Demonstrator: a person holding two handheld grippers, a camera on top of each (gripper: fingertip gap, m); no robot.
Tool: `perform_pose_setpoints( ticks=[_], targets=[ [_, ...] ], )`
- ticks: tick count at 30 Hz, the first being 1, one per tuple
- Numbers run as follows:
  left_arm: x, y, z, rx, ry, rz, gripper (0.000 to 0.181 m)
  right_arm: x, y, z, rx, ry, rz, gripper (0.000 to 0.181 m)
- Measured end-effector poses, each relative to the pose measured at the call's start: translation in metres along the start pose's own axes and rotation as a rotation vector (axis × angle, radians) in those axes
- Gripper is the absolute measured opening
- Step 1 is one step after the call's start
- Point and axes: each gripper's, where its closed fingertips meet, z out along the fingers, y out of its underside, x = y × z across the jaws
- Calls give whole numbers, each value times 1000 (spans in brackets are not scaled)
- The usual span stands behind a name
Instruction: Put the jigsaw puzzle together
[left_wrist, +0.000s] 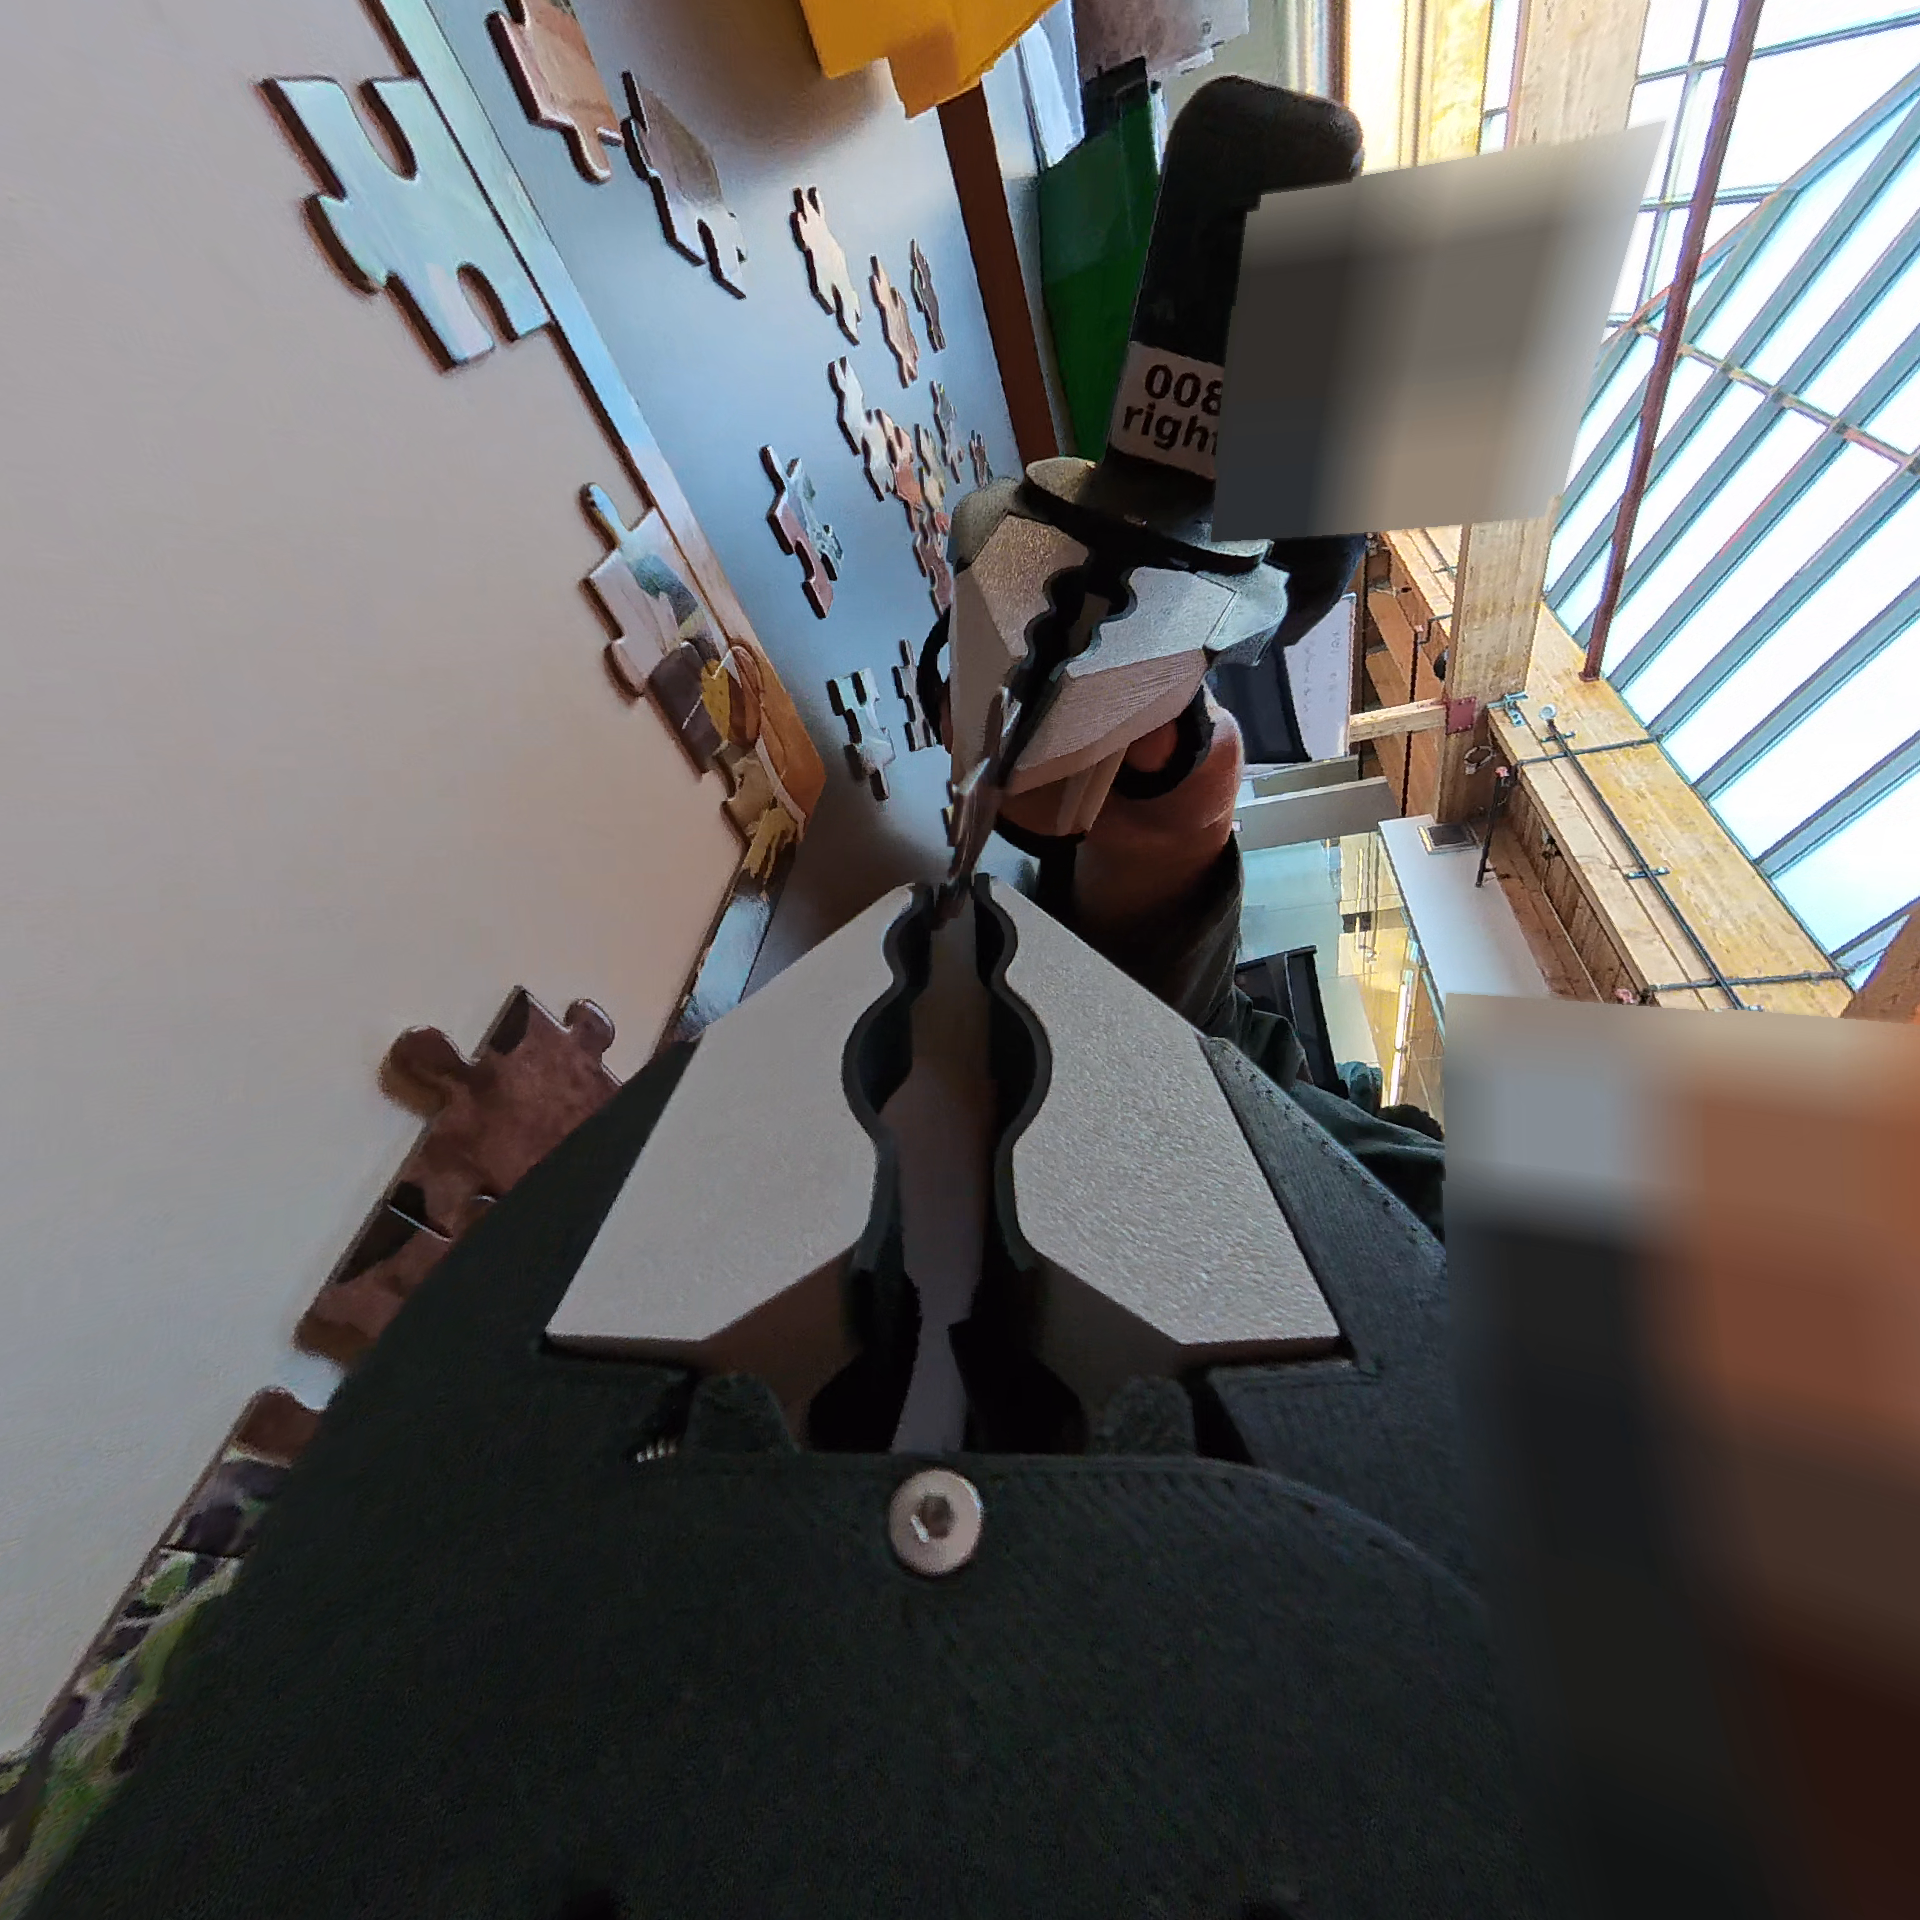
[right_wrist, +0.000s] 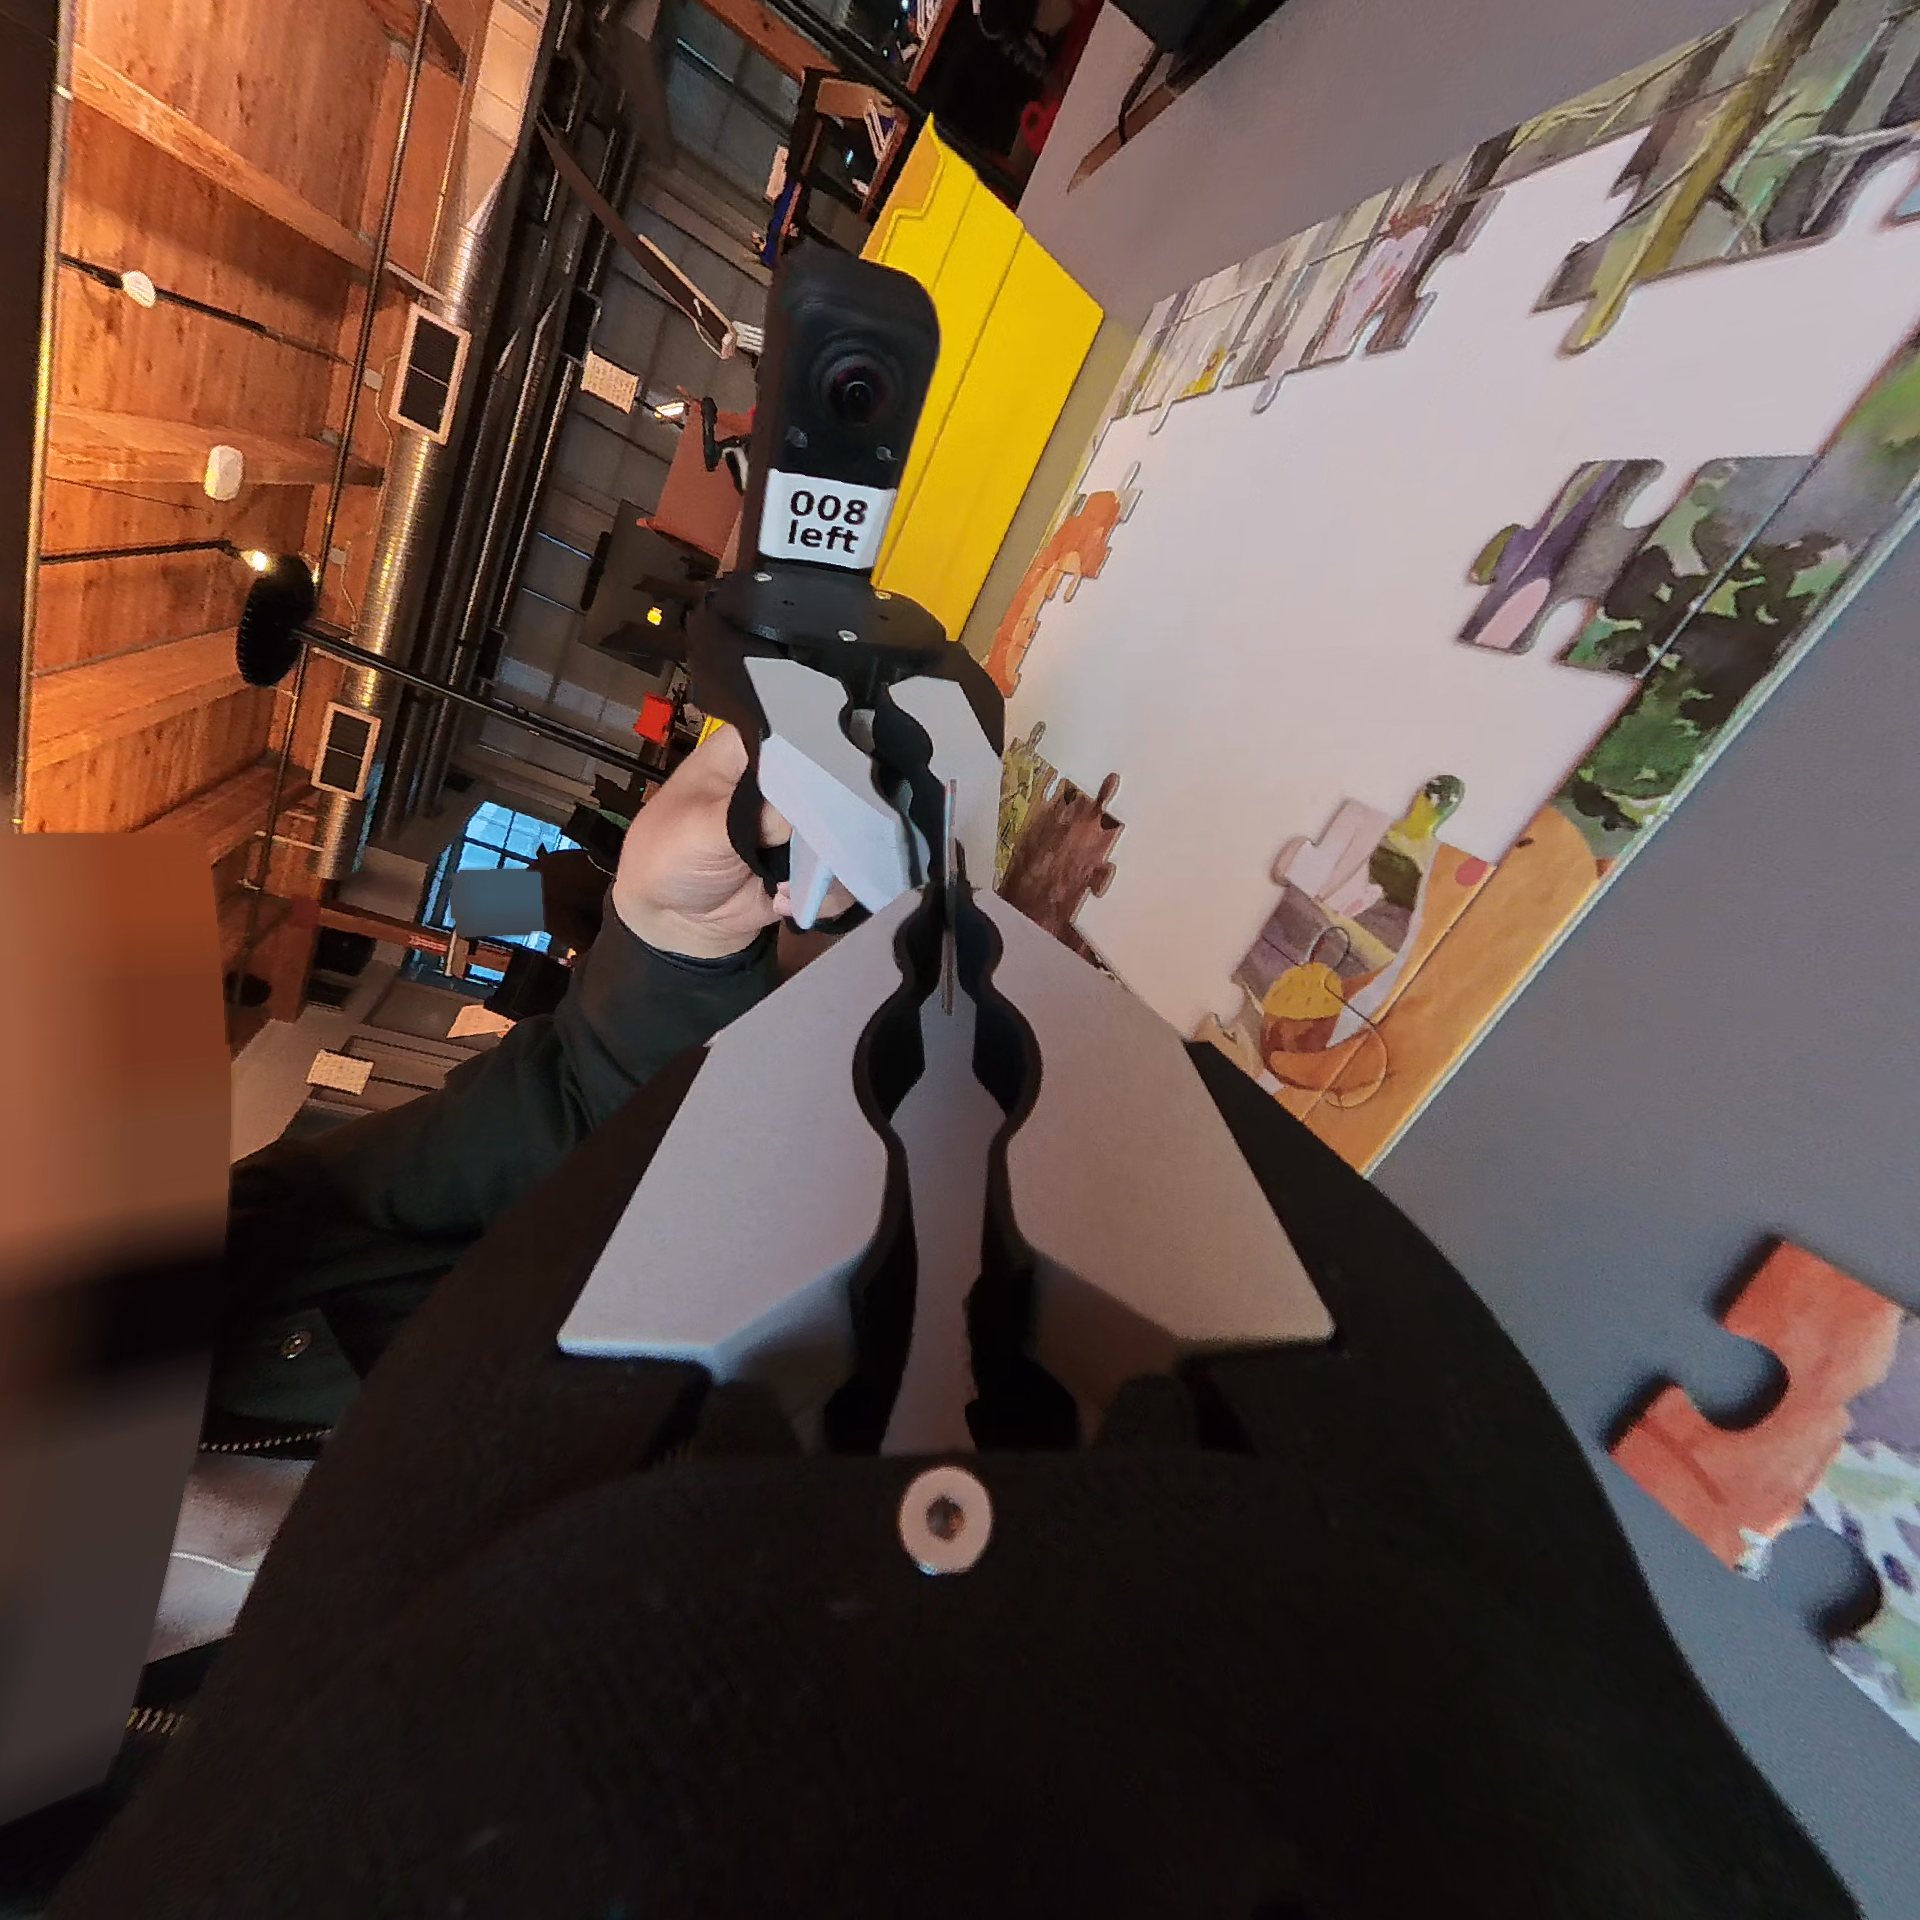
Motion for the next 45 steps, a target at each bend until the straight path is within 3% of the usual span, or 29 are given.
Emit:
perform_pose_setpoints(
  ticks=[14,24,29,45],
  targets=[
    [2,-8,-10,34,6,12,4,5,-9,-9,48,4,12,1],
    [9,-5,-3,15,62,5,15,-6,-9,-6,49,-68,27,0],
    [12,-4,-4,7,60,37,1,-11,-8,-4,49,-101,40,1],
    [13,-11,-11,52,58,55,0,-3,-8,-3,41,-65,7,9]
  ],
)
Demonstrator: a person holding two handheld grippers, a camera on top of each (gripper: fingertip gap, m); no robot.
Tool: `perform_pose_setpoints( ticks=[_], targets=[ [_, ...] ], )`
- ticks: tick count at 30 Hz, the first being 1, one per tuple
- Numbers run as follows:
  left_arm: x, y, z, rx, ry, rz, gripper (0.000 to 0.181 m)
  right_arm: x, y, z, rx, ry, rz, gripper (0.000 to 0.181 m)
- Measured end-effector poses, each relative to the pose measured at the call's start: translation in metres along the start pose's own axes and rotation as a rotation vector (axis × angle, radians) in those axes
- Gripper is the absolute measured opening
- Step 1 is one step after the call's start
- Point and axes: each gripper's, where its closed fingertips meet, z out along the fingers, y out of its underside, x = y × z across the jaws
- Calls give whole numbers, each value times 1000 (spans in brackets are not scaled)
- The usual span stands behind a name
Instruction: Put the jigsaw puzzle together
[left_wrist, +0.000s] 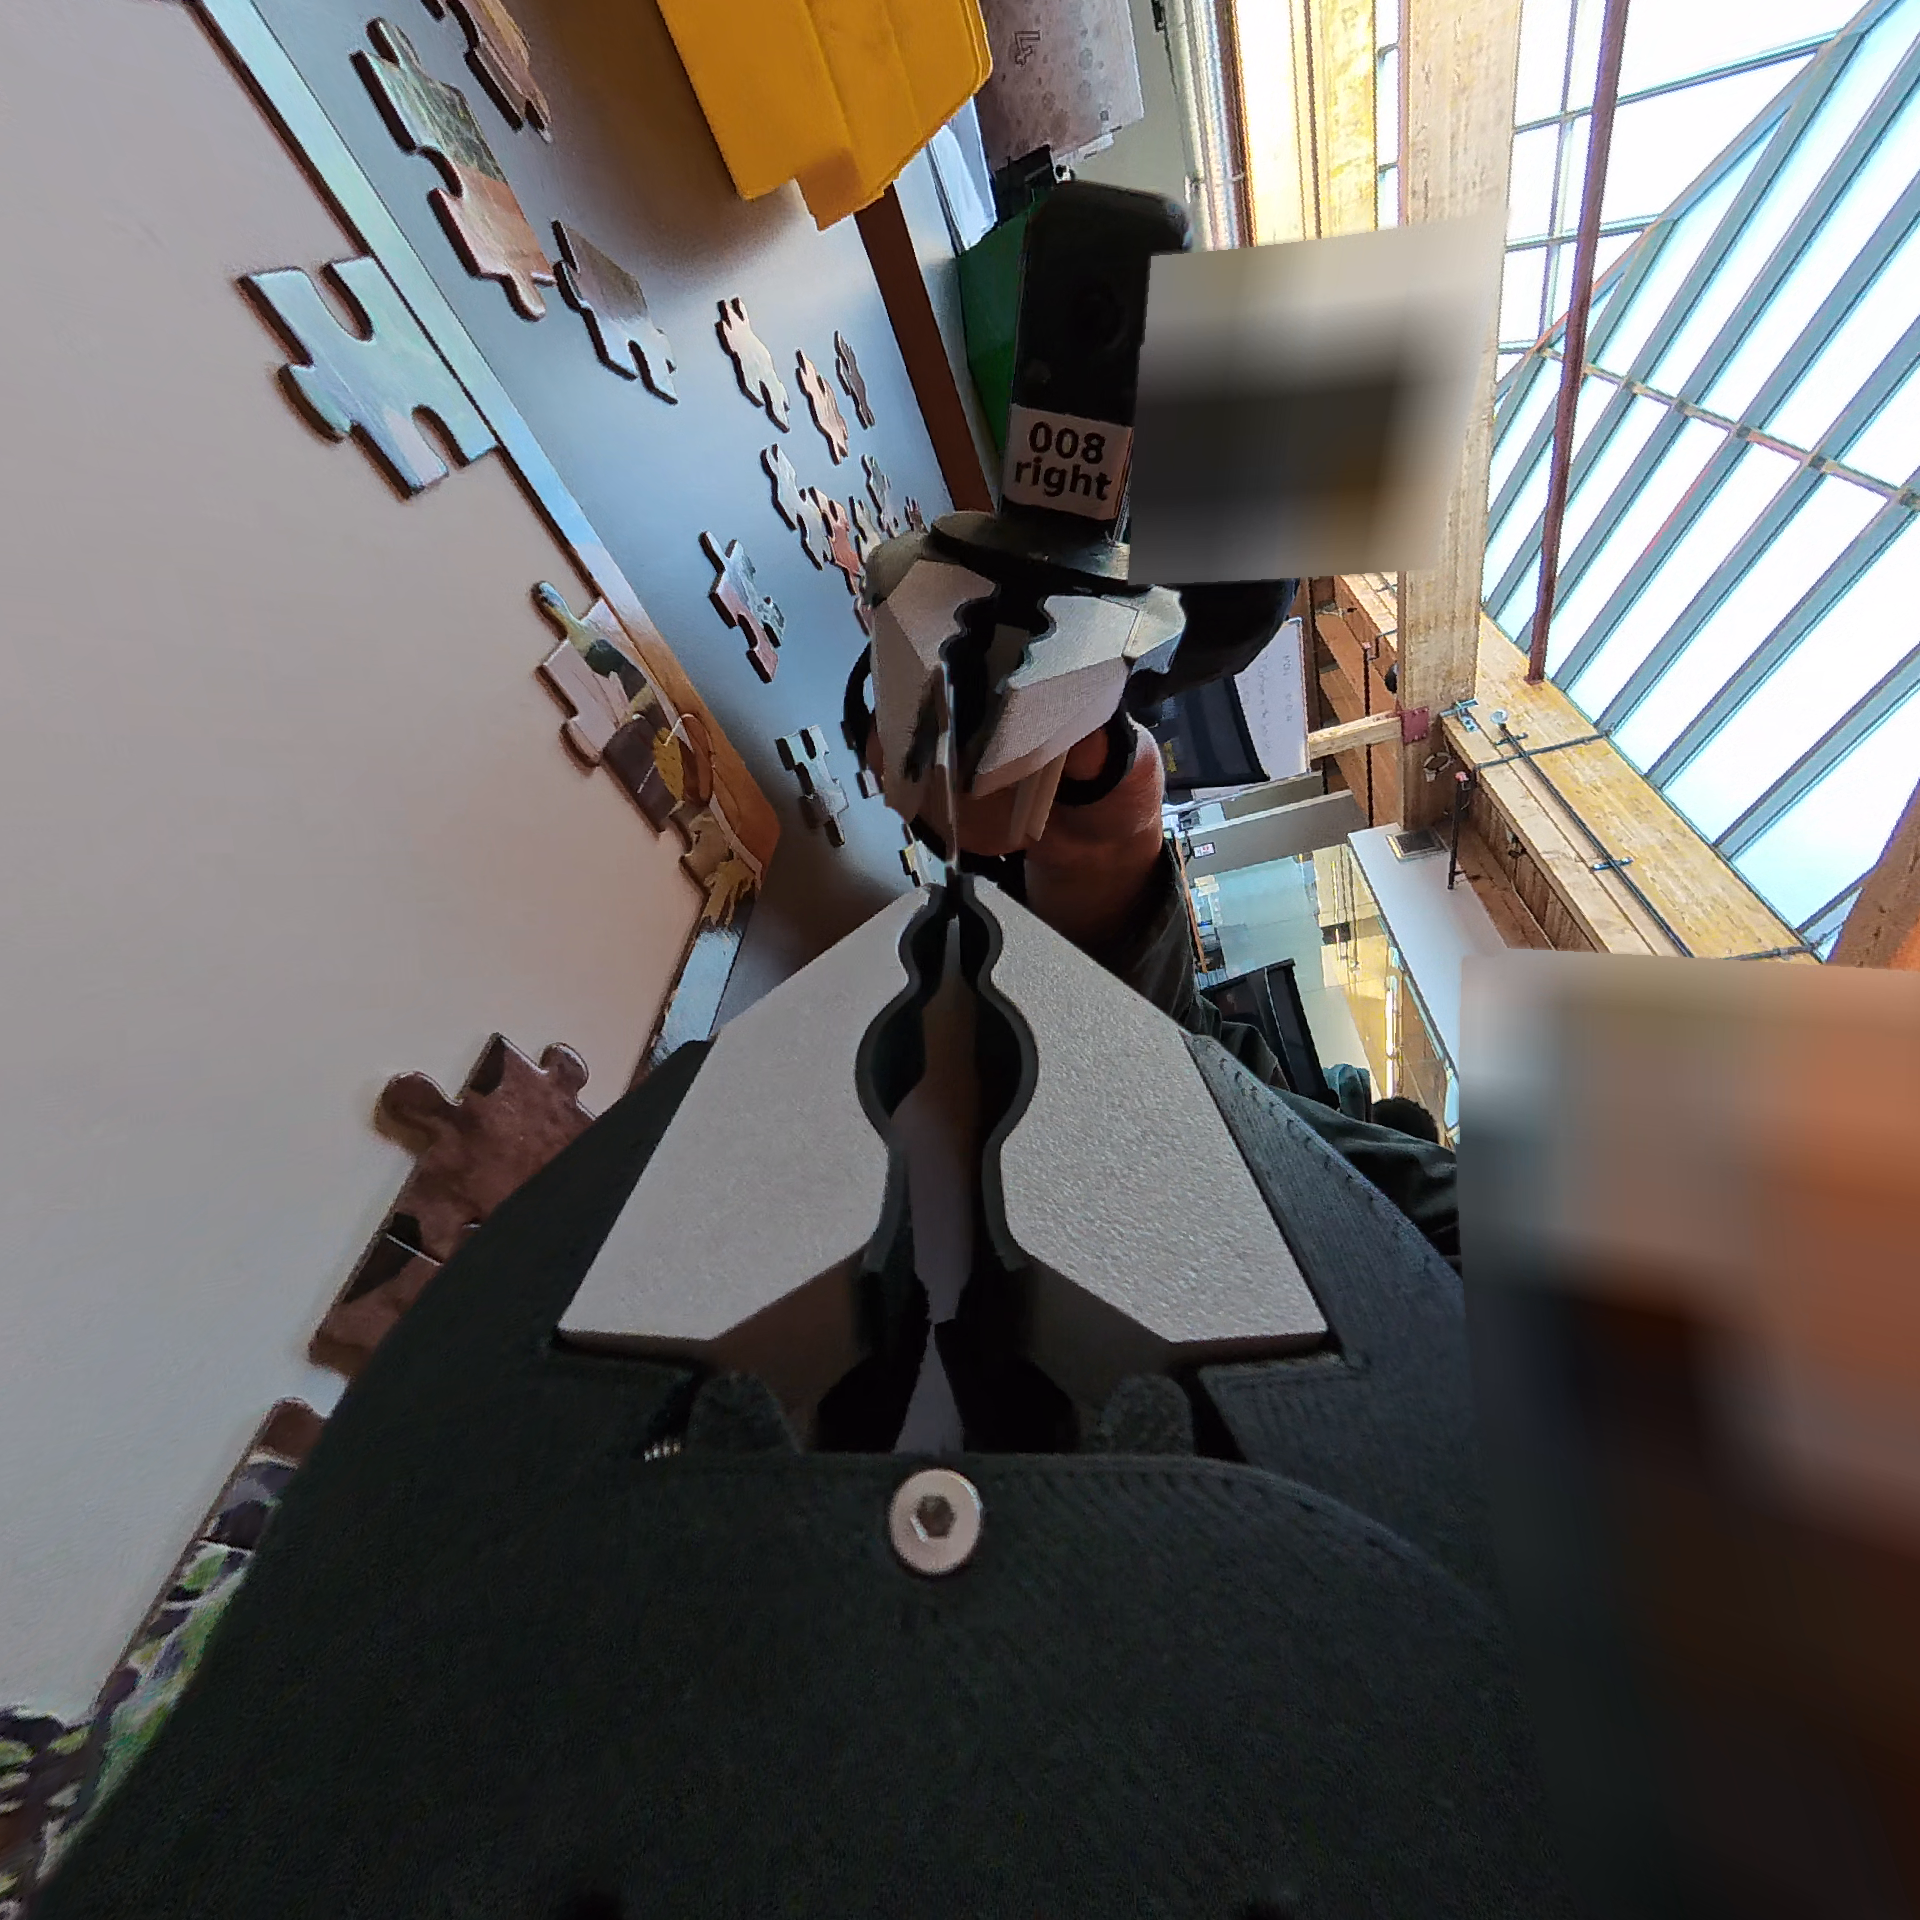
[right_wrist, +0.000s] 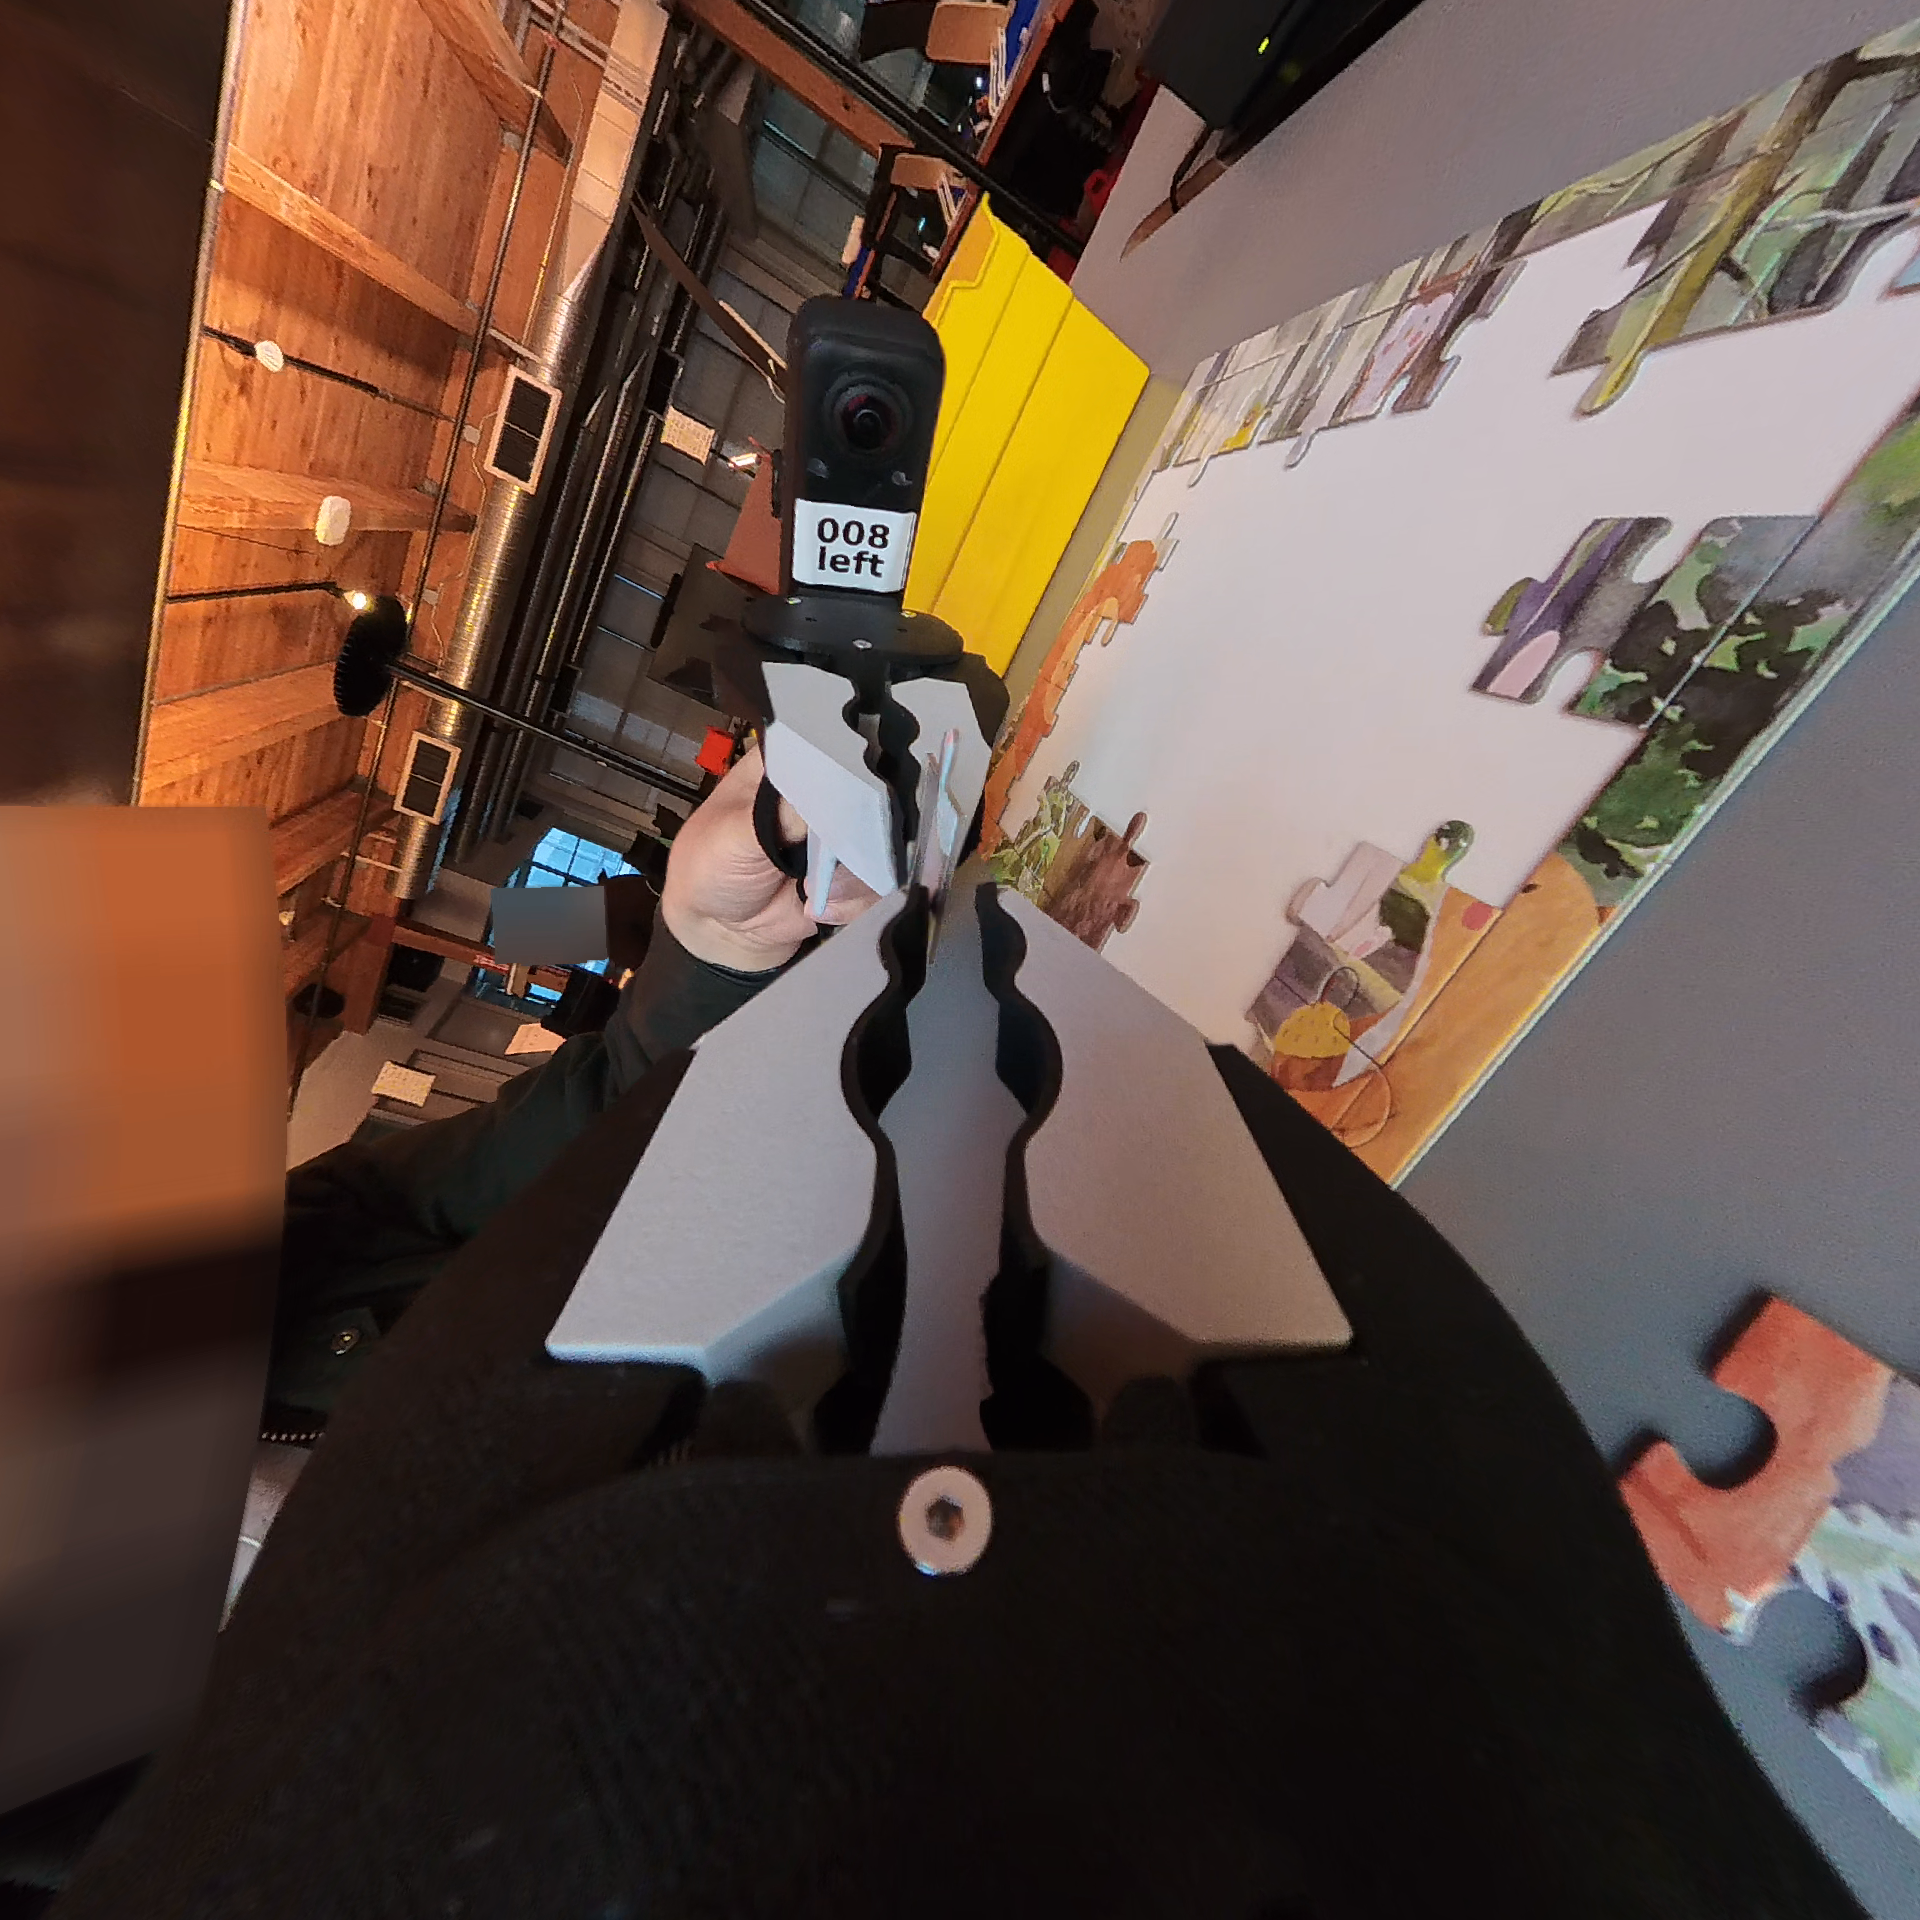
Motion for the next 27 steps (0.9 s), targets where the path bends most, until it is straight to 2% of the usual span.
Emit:
perform_pose_setpoints(
  ticks=[9,11,12,15,17,19,22,27],
  targets=[
    [0,1,2,-16,4,11,0,-8,-1,2,7,-71,40,1],
    [2,-2,0,1,15,5,1,-8,-8,0,22,-76,38,0],
    [1,-5,-2,16,9,3,8,-5,-17,-2,44,-62,39,0],
    [-6,-13,-11,49,-58,33,12,27,-54,-11,93,83,69,0],
    [-10,-12,-12,39,-96,56,10,56,-68,-13,20,195,103,1],
    [-10,-8,-9,8,-105,62,10,73,-83,-10,9,239,160,0],
    [-8,-4,-6,-19,-105,74,8,89,-89,-4,-55,279,224,1],
    [-7,-7,-9,-19,-112,92,6,99,-83,-1,-140,334,213,1]
  ],
)
